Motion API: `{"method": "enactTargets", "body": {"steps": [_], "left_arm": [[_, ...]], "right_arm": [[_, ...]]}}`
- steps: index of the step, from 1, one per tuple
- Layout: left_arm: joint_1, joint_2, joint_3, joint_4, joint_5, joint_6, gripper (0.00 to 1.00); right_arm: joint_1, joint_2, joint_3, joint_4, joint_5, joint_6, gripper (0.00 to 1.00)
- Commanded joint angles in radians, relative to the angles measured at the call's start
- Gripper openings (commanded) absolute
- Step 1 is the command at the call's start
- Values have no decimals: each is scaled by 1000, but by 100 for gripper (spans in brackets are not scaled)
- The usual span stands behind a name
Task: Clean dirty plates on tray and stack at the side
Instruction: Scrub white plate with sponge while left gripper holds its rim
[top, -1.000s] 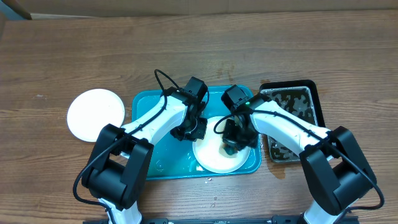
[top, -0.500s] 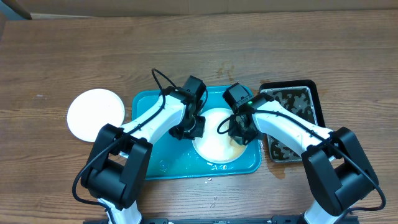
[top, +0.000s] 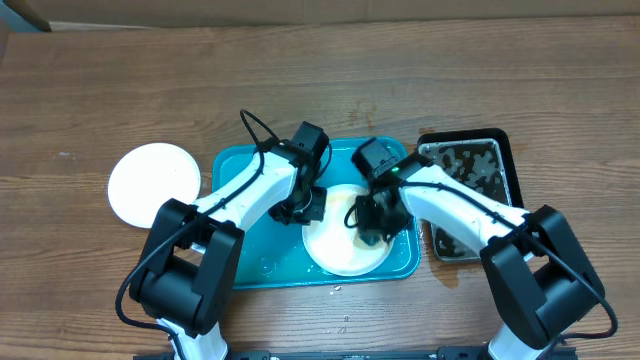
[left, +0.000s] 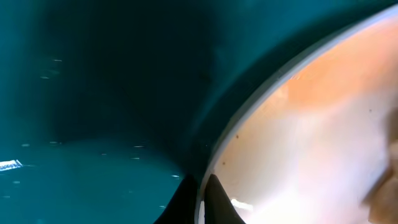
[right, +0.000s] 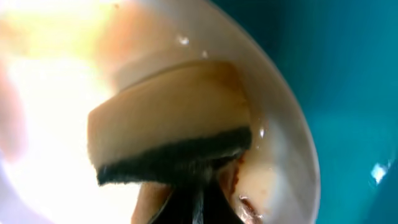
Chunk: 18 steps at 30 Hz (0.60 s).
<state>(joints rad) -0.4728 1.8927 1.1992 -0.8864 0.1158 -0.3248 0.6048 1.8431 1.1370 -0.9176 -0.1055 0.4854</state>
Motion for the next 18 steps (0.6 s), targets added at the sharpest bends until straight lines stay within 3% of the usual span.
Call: {"method": "enactTargets", "body": {"steps": [1,4,7,9,13,16,18], "left_arm": [[-6,11,-9,7,-21,10,4],[-6,11,-9,2,-21,10,4],[-6,11,-9,0,-21,10,4],[-6,11,-9,0,-21,10,4],[-6,11,-9,0,-21,10,4],[-6,11,-9,0,-22,10,4],[-6,11,-9,0,-22,10,4]], "right_arm": [[-8,33,-31,-97,261,98,4],[-49,33,-31,-156,380,256,4],[-95,33,-31,-98,375,295,4],[-105,33,-31,-23,270,217,4],[-87,33,-31,100,-111,-95,4],[-48,33,-31,76,-200,-202,4],[-17,33,-31,30,-142,-232,4]]}}
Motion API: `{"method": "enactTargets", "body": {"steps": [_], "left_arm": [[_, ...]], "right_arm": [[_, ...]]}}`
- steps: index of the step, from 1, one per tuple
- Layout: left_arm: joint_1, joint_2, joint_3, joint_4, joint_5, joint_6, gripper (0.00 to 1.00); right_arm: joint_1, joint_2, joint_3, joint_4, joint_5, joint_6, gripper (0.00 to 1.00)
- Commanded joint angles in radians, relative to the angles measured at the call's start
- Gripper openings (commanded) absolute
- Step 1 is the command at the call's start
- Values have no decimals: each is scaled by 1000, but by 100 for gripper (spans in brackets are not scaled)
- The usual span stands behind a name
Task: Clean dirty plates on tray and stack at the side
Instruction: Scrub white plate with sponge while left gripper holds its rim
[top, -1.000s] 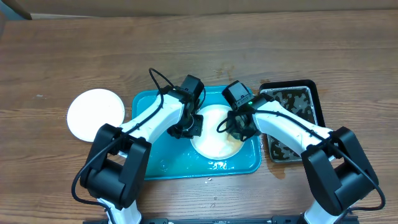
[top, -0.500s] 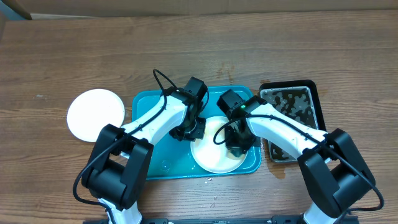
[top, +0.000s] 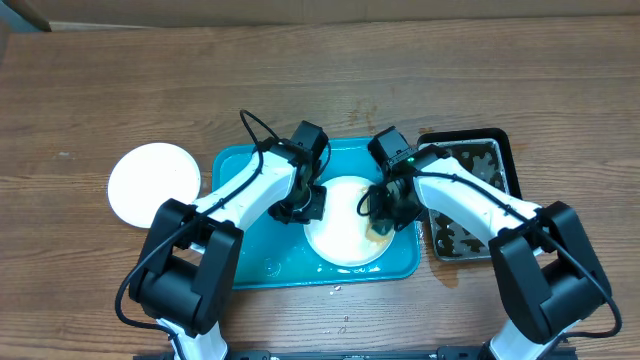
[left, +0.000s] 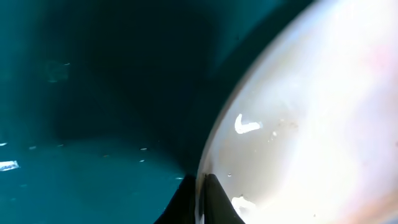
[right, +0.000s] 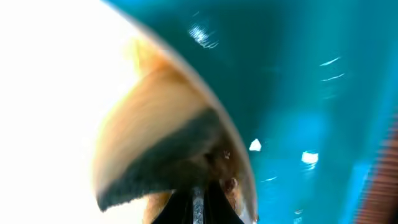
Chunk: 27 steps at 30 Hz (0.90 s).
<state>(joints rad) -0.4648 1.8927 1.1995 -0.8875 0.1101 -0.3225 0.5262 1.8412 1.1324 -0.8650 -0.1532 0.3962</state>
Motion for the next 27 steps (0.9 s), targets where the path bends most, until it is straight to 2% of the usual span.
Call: {"method": "enactTargets", "body": {"steps": [1,3,7,9,12,14,16,18,21,23,27], "left_arm": [[-14,11,-9,2,-16,8,4],[-14,11,-9,2,-16,8,4],[-14,11,-9,2,-16,8,4],[-14,11,-9,0,-16,8,4],[-14,11,-9,-3,-16,8,4],[-14,11,-9,-3,-16,8,4],[-14,11,-9,-2,-16,8,4],[-14,11,-9,-2,-16,8,4],[-14,11,-9,-3,-16,8,4],[-14,11,-9,-3,-16,8,4],[-14,11,-9,-3,-16,8,4]], "right_arm": [[70,35,-26,-42,-44,-137,4],[80,35,-26,-89,121,-55,4],[60,35,-26,-144,424,237,4],[42,35,-26,-130,460,328,4],[21,35,-26,-68,425,387,4],[19,35,-26,17,291,325,4],[31,35,-26,102,44,113,4],[50,35,-26,126,-120,-32,4],[79,35,-26,73,-80,-57,4],[85,35,-26,23,66,18,4],[58,35,-25,-126,426,416,4]]}}
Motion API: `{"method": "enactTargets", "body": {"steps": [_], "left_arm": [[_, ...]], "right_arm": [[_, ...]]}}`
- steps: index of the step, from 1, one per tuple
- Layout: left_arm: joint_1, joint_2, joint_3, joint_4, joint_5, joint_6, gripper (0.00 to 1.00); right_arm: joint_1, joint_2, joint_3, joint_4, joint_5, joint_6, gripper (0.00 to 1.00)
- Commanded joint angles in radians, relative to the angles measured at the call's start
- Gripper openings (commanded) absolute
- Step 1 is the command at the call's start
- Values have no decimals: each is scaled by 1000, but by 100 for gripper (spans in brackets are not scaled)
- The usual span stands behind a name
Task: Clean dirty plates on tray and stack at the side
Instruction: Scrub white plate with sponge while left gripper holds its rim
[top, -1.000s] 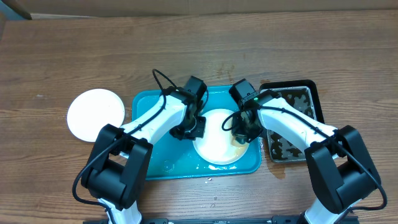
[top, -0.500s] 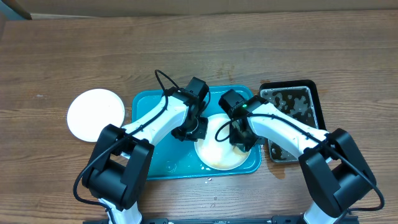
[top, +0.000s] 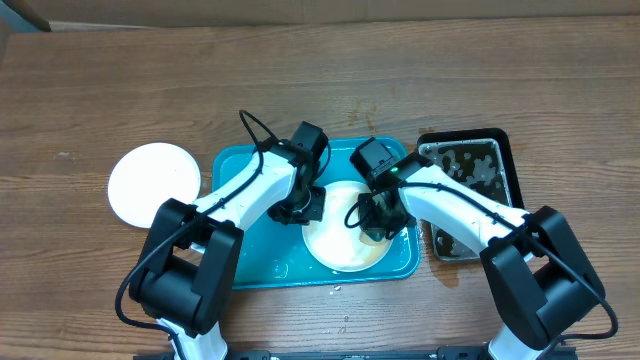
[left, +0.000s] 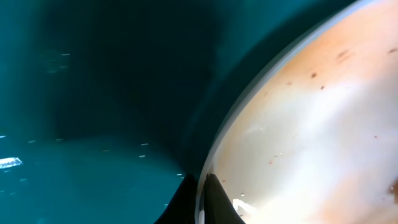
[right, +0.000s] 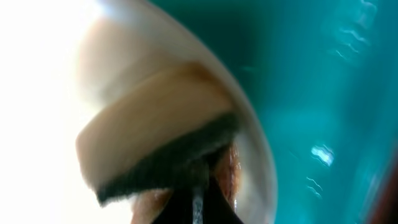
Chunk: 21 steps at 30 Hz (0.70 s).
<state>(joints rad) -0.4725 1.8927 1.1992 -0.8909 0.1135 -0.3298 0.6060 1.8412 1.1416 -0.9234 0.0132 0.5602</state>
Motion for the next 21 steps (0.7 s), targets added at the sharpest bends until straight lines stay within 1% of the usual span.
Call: {"method": "enactTargets", "body": {"steps": [1,3,4,5,6,8,9,10,13,16,21], "left_arm": [[-6,11,-9,0,-19,15,4],[-6,11,-9,0,-19,15,4],[-6,11,-9,1,-19,15,4],[-6,11,-9,1,-19,15,4],[-6,11,-9,1,-19,15,4],[-6,11,-9,1,-19,15,4],[-6,11,-9,1,-19,15,4],[-6,11,-9,0,-19,15,4],[-6,11,-9,0,-19,15,4],[-3,11,-9,-2,-31,9,4],[16,8,2,-50,-144,-76,4]], "right_arm": [[-34,35,-34,-84,294,316,4],[-59,35,-34,-69,303,360,4],[-68,35,-34,-34,270,350,4],[-74,35,-34,10,211,300,4],[-75,35,-34,62,121,202,4],[-72,35,-34,168,-150,-76,4],[-67,35,-34,195,-259,-180,4],[-60,35,-33,201,-328,-246,4],[-51,33,-33,164,-329,-246,4],[-55,11,-33,135,-329,-209,4],[-81,-109,-33,132,-329,-204,4]]}}
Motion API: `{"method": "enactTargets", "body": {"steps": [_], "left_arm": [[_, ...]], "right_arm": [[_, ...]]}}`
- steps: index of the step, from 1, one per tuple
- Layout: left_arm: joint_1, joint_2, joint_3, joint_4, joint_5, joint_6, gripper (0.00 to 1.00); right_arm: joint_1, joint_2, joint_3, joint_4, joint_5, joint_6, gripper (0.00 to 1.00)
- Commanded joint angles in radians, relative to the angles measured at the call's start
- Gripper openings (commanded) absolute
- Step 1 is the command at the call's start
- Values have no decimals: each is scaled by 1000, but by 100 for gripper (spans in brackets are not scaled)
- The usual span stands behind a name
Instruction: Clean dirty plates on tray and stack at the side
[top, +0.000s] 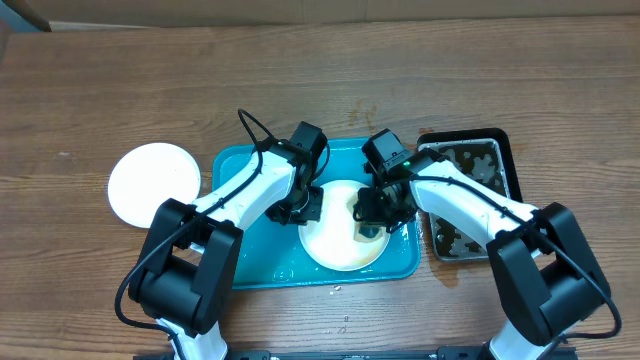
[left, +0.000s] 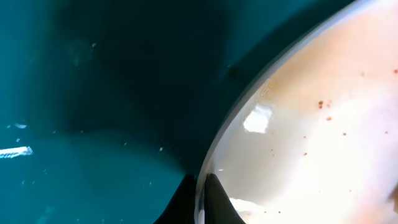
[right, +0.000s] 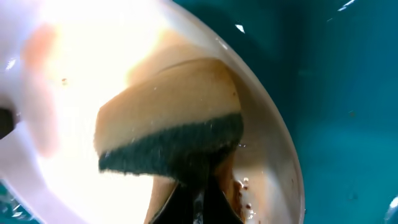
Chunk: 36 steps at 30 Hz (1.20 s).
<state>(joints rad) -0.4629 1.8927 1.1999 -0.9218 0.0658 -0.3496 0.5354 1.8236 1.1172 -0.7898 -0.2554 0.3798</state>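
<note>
A white plate (top: 335, 240) with brown smears and specks lies in the teal tray (top: 255, 255). My left gripper (top: 305, 208) is shut on the plate's left rim (left: 214, 163), with one finger on either side of it. My right gripper (top: 372, 215) is shut on a yellow sponge with a dark green scouring side (right: 165, 134), which is pressed on the plate's right part (right: 273, 168). Brown residue sits by the sponge near the rim. A second, clean white plate (top: 153, 183) lies on the table left of the tray.
A black tray (top: 470, 195) holding dark scraps stands right of the teal tray. Water drops lie on the teal tray floor (left: 74, 155). The wooden table (top: 320, 80) stretches behind both trays.
My right gripper and the sponge have shifted slightly up and to the right on the plate. The left gripper keeps its grip on the plate's rim.
My left gripper has stayed shut on the plate's left rim throughout. The right gripper held the sponge at the plate's right-centre, then at its right edge, then back near the centre, and now at the upper right part. Brown smears remain on the plate.
</note>
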Motion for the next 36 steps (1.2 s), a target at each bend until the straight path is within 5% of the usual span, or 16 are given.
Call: {"method": "enactTargets", "body": {"steps": [1,11,20,36], "left_arm": [[14,7,8,-30,-103,-62,4],[56,-77,72,-93,-128,-68,4],[55,-249,72,-196,-396,-190,4],[55,-331,80,-296,-601,-227,4]], "right_arm": [[-21,-129,-9,-1,-60,-24,4],[-232,-315,-9,-135,109,24,4],[-427,-271,-12,-212,288,13,4],[-447,-191,-63,-222,350,18,4]]}}
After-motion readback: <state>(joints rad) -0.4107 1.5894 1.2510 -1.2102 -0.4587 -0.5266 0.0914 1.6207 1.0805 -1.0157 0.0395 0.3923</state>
